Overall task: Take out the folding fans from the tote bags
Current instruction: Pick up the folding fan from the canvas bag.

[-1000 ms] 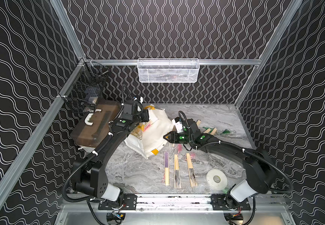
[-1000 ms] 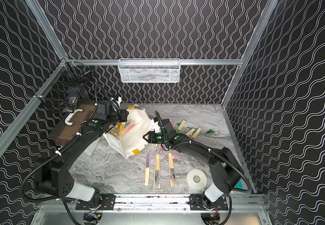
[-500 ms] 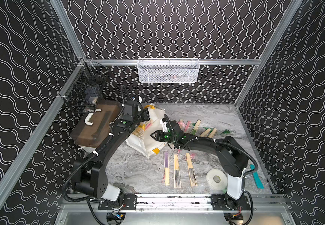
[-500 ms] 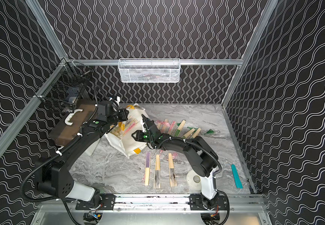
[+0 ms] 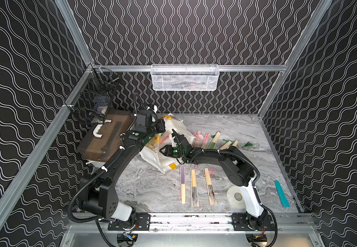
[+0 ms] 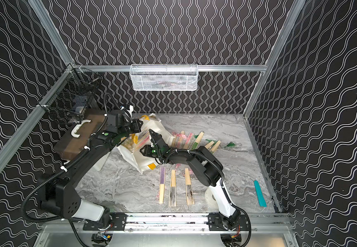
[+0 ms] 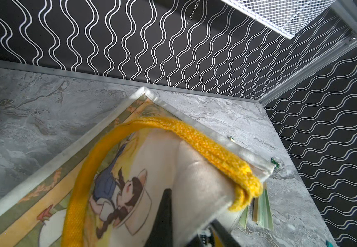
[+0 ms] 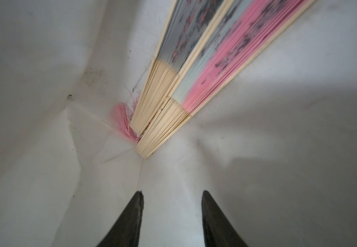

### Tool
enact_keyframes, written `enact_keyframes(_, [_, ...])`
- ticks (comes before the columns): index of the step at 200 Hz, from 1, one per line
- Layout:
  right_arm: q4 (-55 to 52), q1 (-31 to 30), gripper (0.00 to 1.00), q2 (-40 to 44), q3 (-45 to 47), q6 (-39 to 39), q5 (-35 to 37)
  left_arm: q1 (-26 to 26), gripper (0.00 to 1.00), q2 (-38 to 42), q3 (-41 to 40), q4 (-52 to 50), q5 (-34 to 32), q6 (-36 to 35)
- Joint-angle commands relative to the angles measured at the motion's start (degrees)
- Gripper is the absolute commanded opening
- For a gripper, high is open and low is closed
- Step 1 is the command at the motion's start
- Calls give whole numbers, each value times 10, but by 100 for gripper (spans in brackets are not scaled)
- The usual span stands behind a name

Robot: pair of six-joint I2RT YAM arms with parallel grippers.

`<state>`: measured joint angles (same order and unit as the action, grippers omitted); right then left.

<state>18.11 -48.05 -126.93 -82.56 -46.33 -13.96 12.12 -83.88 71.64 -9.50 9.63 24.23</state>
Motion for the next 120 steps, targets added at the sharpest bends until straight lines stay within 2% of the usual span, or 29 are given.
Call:
enact_keyframes(1, [11, -1, 47, -15, -16, -16, 13, 1, 0, 12, 5, 33, 25, -4])
enact_keyframes(82, [6, 1, 54, -48, -42, -29, 65, 0, 0, 42, -41, 67, 67, -23])
enact_keyframes(120, [22, 4, 57, -63, -57, -40, 88, 0, 0, 66, -91, 102, 85, 2])
